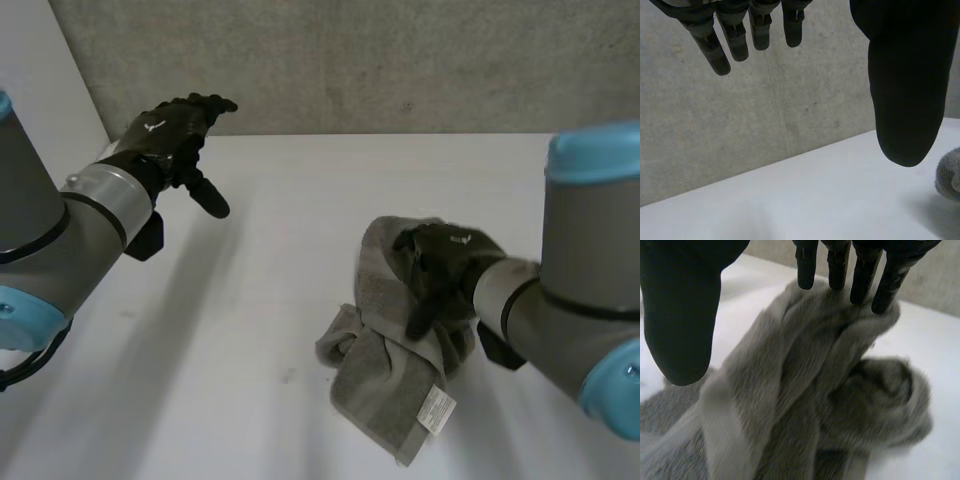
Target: Fold the laundry
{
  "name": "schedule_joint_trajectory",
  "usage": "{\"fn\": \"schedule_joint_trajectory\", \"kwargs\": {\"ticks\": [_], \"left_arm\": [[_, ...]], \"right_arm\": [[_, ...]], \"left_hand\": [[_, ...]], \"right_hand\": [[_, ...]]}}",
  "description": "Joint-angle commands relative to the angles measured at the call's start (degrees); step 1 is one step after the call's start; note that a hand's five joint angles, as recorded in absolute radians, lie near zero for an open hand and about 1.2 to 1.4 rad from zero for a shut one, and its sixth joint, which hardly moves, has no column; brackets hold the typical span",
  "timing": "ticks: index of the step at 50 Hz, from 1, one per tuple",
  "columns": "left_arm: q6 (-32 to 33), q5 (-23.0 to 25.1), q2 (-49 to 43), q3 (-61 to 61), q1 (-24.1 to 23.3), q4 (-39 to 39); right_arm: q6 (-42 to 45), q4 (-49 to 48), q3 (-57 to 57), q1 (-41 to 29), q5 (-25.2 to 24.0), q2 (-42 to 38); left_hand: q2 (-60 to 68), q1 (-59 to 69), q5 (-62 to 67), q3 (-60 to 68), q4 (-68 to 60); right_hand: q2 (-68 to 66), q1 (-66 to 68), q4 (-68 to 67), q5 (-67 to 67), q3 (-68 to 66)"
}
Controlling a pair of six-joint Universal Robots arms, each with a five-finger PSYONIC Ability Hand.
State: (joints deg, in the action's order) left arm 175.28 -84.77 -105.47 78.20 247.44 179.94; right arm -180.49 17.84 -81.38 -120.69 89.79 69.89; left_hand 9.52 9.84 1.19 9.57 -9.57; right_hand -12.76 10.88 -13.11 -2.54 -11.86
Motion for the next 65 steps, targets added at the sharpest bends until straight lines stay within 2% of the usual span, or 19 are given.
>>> {"fn": "schedule_joint_trajectory", "kwargs": {"ticks": [1,3,6,8,9,10,17,19,25,33,38,43,55,56,57,58,60,63,65], "left_arm": [[0.1,0.0,-0.5,0.6,0.1,2.3],[0.1,0.0,-0.6,0.7,0.0,2.4],[0.1,0.0,-1.1,1.2,0.0,2.5],[0.1,0.1,-1.3,1.6,0.0,2.6],[0.1,0.2,-1.5,1.8,0.0,2.7],[0.1,0.2,-1.5,1.8,0.0,2.7],[-0.6,4.6,-5.5,1.5,-1.8,3.1],[-0.9,6.1,-6.5,1.2,-2.0,3.5],[-3.8,8.5,-9.0,0.9,-3.6,9.0],[-16.2,10.4,-13.2,-0.8,-5.6,16.5],[-23.7,16.2,-18.3,-2.2,-9.6,16.5],[-26.0,17.5,-21.6,-2.2,-13.2,16.7],[-28.2,19.2,-25.5,-3.1,-17.0,17.1],[-28.7,20.8,-25.5,-2.9,-17.3,17.0],[-29.2,22.8,-25.5,-2.5,-17.6,17.1],[-29.2,22.8,-25.5,-2.5,-17.6,17.1],[-30.4,26.6,-25.0,-2.1,-17.8,17.1],[-30.4,27.3,-24.6,-2.1,-17.8,17.2],[-30.2,24.8,-22.8,-3.2,-17.4,18.4]], "right_arm": [[0.4,-8.7,-5.8,-1.4,2.6,-4.0],[0.7,-12.7,-5.8,-2.7,7.4,-7.2],[1.3,-14.6,-5.5,-2.9,10.1,-8.5],[4.7,-18.0,-4.1,-2.9,15.6,-9.7],[4.7,-18.0,-4.1,-2.9,15.7,-9.7],[6.0,-18.6,-2.9,-2.6,17.3,-9.1],[9.5,-18.6,-0.1,-2.7,13.7,1.9],[12.6,-17.4,2.2,-2.7,10.1,7.5],[19.6,-9.1,6.4,-2.8,3.2,11.1],[20.5,-5.8,10.4,-3.3,2.2,17.0],[20.7,-5.9,11.2,-3.1,2.1,18.2],[21.8,-5.8,11.2,-3.2,2.4,18.5],[22.6,-6.1,11.0,-3.2,2.2,19.1],[23.2,-6.4,10.9,-3.3,2.3,19.2],[23.9,-6.5,10.9,-3.3,2.3,19.3],[23.9,-6.5,10.9,-3.3,2.3,19.3],[25.2,-6.6,11.0,-3.1,2.4,19.1],[25.8,-6.9,11.2,-2.7,2.4,19.1],[26.8,-8.6,11.3,-2.4,2.4,18.5]], "left_hand": [[0.7,0.4,-1.0,0.6,-0.6],[0.7,0.4,-1.0,0.6,-0.6],[0.7,0.4,-1.0,0.6,-0.6],[0.7,0.4,-1.0,0.6,-0.6],[0.5,0.2,-1.1,0.5,-0.5],[0.5,0.2,-1.1,0.5,-0.5],[0.5,0.2,-1.1,0.5,-0.5],[0.5,0.2,-1.1,0.5,-0.5],[0.5,0.2,-1.1,0.5,-0.5],[0.9,0.5,-0.8,0.8,-0.8],[2.0,1.7,0.4,2.0,-2.0],[4.4,4.1,2.7,4.3,-4.3],[5.2,4.9,3.6,5.2,-5.2],[13.1,12.7,11.4,13.0,-13.0],[31.1,30.8,29.5,31.1,-31.1],[31.3,31.0,29.6,31.3,-31.3],[69.2,68.8,67.5,69.1,-69.1],[70.5,70.2,68.8,70.4,-70.4],[70.5,70.2,68.8,70.4,-70.4]], "right_hand": [[-2.4,4.3,-2.0,-2.6,-3.3],[-13.7,15.6,-13.4,-14.0,-14.6],[-23.9,25.8,-23.6,-24.1,-24.8],[-55.4,57.3,-55.0,-55.6,-56.3],[-55.5,57.4,-55.2,-55.7,-56.4],[-67.1,69.0,-66.8,-67.3,-68.0],[-67.2,69.1,-66.9,-67.5,-68.1],[-67.2,69.1,-66.9,-67.5,-68.1],[-67.2,69.1,-66.9,-67.5,-68.1],[-67.2,69.1,-66.9,-67.5,-68.1],[-67.2,69.1,-66.9,-67.5,-68.1],[-67.2,69.1,-66.9,-67.5,-68.1],[-67.2,69.1,-66.9,-67.5,-68.1],[-67.2,69.1,-66.9,-67.5,-68.1],[-67.2,69.1,-66.9,-67.5,-68.1],[-67.2,69.1,-66.9,-67.5,-68.1],[-67.2,69.1,-66.9,-67.5,-68.1],[-67.2,69.1,-66.9,-67.5,-68.1],[-67.2,69.1,-66.9,-67.5,-68.1]]}}
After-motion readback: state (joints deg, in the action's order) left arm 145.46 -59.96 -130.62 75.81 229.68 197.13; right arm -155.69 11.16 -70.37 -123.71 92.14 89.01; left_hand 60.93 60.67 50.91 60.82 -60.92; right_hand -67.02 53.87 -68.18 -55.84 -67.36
